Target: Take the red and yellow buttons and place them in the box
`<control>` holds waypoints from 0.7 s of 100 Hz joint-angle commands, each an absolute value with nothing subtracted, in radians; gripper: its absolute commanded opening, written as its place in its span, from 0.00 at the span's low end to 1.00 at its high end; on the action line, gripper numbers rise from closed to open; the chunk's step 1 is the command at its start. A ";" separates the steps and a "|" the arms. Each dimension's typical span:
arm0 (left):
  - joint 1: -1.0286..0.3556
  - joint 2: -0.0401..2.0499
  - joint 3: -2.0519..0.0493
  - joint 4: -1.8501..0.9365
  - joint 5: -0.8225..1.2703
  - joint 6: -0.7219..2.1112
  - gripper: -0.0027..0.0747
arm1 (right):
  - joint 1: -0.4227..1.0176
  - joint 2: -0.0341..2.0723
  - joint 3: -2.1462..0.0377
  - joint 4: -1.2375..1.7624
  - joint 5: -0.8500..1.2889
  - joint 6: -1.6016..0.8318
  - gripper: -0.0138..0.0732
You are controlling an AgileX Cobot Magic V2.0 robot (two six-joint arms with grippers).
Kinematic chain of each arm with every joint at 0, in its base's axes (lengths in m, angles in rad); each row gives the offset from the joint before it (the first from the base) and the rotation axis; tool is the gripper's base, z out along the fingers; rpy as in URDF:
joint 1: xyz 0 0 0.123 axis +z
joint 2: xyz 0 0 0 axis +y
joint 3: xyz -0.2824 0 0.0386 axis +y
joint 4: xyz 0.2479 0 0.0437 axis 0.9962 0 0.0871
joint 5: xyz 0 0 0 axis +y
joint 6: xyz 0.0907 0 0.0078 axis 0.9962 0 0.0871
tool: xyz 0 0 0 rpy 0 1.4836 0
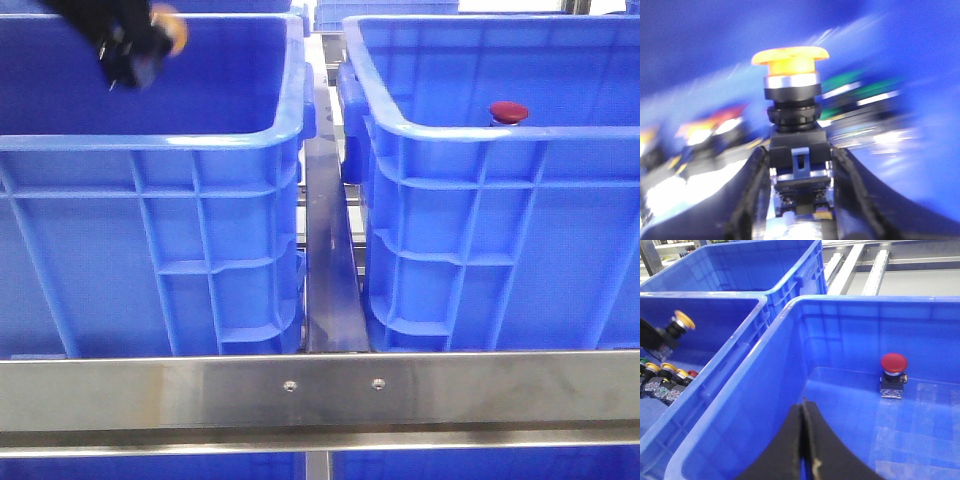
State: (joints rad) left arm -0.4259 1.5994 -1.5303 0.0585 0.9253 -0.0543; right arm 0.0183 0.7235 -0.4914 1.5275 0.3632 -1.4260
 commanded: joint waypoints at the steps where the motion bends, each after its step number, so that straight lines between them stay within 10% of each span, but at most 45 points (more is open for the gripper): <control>1: -0.479 1.519 -1.564 0.047 0.856 -0.056 0.16 | 0.013 0.717 -0.520 1.552 0.376 -1.435 0.08; 70: -0.805 1.493 -1.564 0.044 0.816 0.046 0.16 | 0.013 0.719 -0.520 1.571 0.368 -1.435 0.14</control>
State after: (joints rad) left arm -0.7938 1.5375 -1.5303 0.0508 0.8893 0.0457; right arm 0.0183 0.7235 -0.4914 1.5277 0.3632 -1.4279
